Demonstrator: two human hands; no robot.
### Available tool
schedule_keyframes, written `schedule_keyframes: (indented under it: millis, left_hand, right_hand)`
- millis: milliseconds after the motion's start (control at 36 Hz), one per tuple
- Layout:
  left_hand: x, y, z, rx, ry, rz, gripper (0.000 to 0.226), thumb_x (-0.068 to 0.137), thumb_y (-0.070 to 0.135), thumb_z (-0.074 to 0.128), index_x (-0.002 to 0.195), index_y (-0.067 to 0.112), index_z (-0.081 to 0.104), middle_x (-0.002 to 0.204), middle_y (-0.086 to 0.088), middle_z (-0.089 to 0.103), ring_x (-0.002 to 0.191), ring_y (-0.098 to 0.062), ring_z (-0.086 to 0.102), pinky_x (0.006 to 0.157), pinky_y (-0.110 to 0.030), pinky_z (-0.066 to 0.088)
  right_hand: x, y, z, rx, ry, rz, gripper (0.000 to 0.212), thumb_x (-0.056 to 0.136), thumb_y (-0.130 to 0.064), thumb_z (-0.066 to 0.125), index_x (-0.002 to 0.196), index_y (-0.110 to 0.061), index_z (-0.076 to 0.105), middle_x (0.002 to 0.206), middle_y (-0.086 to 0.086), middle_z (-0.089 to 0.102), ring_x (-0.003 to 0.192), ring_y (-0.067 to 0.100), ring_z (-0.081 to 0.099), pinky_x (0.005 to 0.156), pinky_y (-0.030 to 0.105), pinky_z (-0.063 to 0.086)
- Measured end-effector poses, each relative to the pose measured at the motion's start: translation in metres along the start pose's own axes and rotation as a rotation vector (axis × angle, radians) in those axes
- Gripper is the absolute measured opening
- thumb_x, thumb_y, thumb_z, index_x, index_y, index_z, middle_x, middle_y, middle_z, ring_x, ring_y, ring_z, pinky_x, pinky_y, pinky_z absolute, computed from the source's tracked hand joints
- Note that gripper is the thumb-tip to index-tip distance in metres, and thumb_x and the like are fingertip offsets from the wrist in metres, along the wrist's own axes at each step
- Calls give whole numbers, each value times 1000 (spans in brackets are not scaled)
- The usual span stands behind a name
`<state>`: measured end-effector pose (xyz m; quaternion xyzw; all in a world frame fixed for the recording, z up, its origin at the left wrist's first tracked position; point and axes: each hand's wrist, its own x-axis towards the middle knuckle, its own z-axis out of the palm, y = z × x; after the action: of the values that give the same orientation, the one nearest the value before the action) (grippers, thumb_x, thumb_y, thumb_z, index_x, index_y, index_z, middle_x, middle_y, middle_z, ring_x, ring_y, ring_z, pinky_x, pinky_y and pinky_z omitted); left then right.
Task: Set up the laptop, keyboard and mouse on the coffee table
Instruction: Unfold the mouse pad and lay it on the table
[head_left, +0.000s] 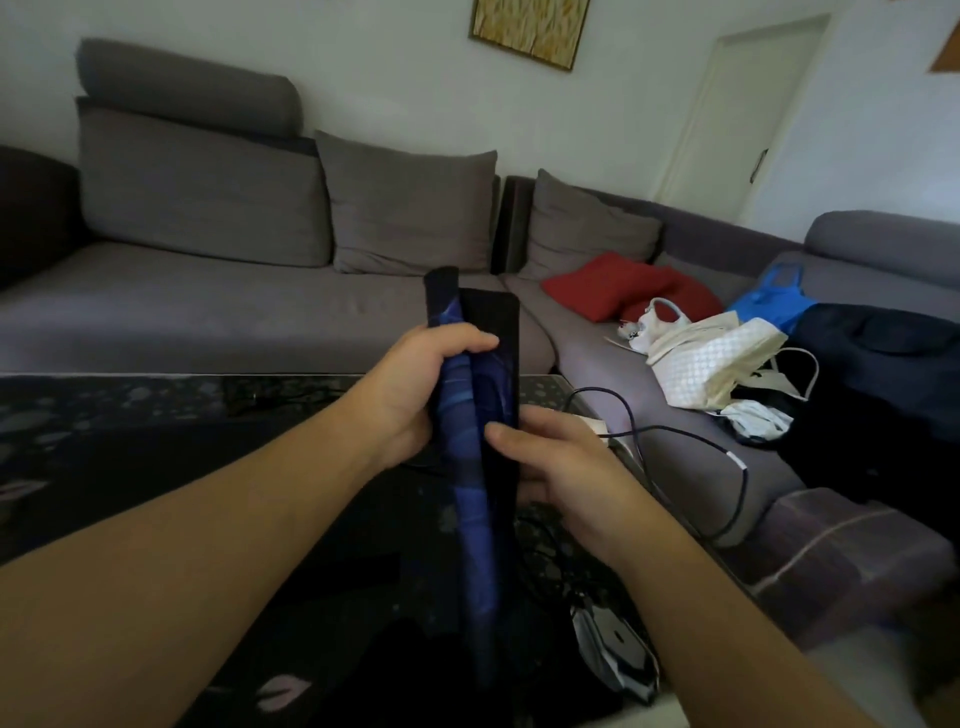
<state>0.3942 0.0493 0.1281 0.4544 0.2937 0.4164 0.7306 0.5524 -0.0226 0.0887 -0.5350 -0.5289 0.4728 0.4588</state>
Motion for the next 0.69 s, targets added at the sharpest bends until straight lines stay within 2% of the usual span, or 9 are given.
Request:
schedule_keyframes:
  millis: [111,222,306,333,389,472,556,639,695]
  left_hand:
    - [-3,3,-2,-46,-5,-84,26,87,20,65,107,3,70,97,-17,75,78,-31,72,75,-39,62]
    - [9,0,-17,51,162,101,74,68,19,87,136,8,59,121,-21,75,98,-35,77,79,-49,64]
    - [11,-4,-38,213,219,163,84,63,25,99,137,18,59,123,-10,76,106,-30,77,90,-50,62]
    - [11,-3,-43,270,230,150,82,64,26,100,136,23,60,122,-6,76,105,-26,76,89,-49,62]
    - [7,-2,-51,396,229,108,68,68,23,97,128,31,65,113,2,78,99,-21,77,86,-45,63]
    - [-1,7,-50,576,164,68,45,68,23,94,110,20,79,99,-1,83,93,-21,80,80,-36,63]
    - [-6,19,-44,808,61,-18,29,70,24,93,95,12,83,91,-5,83,87,-22,80,78,-34,63]
    - [-14,26,-31,980,-72,-56,36,75,30,92,107,19,81,99,1,83,93,-17,80,89,-36,60]
    - [-15,20,-23,980,-91,-29,32,83,28,87,112,21,78,103,2,82,95,-17,79,92,-38,60]
  right_hand:
    - [9,3,-5,-180,191,-94,17,101,-7,66,101,-15,81,96,3,83,92,22,80,79,37,65]
    - [19,3,-24,-212,421,-146,16,98,-22,63,100,-19,79,96,3,82,96,31,77,91,54,61]
    - [19,-4,-41,-475,492,-220,36,93,-38,58,121,-21,73,115,-1,77,112,23,69,103,47,54]
    - [19,-6,-47,-566,485,-231,40,93,-39,57,126,-20,71,119,0,75,115,21,67,105,43,52]
    - [18,-5,-57,-645,445,-268,26,101,-25,59,122,-17,71,115,0,73,110,18,65,96,32,50]
    - [19,-1,-64,-695,436,-300,25,104,-12,61,126,-15,73,119,0,73,113,17,64,91,23,44]
    - [20,-2,-66,-677,417,-325,19,103,-12,62,117,-17,75,111,-1,75,109,16,67,95,30,51]
    - [15,-10,-63,-670,365,-373,18,102,-9,61,91,-19,70,83,-7,71,86,9,66,81,33,53]
    - [14,-8,-59,-691,354,-400,15,102,-13,60,94,-20,70,85,-6,72,88,12,68,83,36,55]
